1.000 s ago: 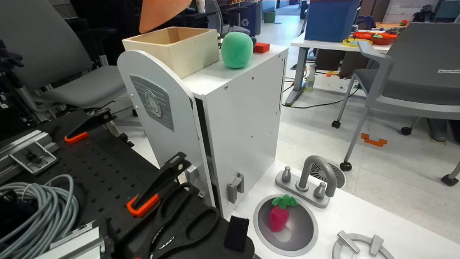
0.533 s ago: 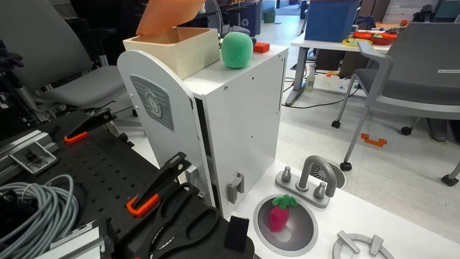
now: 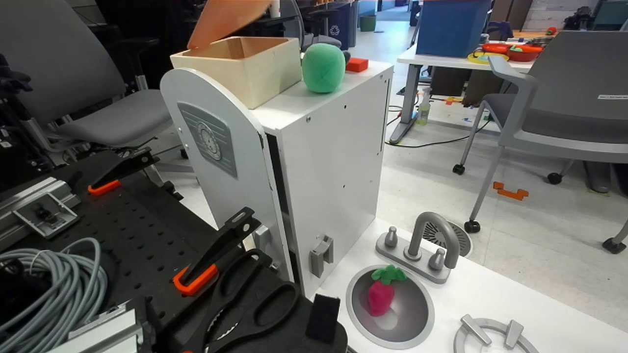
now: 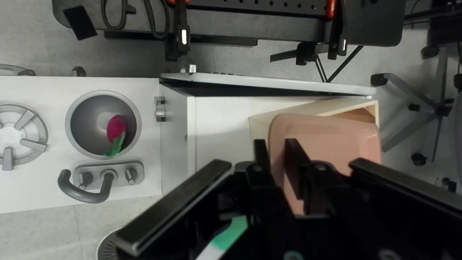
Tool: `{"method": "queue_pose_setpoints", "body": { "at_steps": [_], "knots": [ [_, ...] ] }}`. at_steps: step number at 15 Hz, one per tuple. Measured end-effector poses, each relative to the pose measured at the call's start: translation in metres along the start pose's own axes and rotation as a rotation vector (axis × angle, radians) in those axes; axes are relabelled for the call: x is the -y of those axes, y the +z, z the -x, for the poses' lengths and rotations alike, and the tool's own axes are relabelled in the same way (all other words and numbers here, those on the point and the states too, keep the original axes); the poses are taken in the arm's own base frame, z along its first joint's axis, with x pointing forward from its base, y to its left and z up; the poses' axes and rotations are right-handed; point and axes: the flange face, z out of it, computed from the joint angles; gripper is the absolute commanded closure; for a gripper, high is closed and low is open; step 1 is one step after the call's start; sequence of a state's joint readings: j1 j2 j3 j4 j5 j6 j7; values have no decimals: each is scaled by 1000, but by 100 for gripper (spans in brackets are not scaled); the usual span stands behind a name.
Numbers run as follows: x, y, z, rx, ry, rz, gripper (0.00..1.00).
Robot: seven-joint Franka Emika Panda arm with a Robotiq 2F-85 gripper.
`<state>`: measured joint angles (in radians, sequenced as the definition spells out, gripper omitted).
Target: Pick up the peach tray from the top of the white box and place it down on the box
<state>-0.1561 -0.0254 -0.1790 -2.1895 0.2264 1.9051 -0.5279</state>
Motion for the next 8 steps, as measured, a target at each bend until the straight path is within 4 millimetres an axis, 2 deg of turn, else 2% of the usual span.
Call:
{"method": "queue_pose_setpoints", "body": {
  "at_steps": [7, 8],
  "knots": [
    [-8, 7, -1, 17, 1, 1, 0],
    [-8, 6, -1, 16, 1, 2, 0]
  ]
}}
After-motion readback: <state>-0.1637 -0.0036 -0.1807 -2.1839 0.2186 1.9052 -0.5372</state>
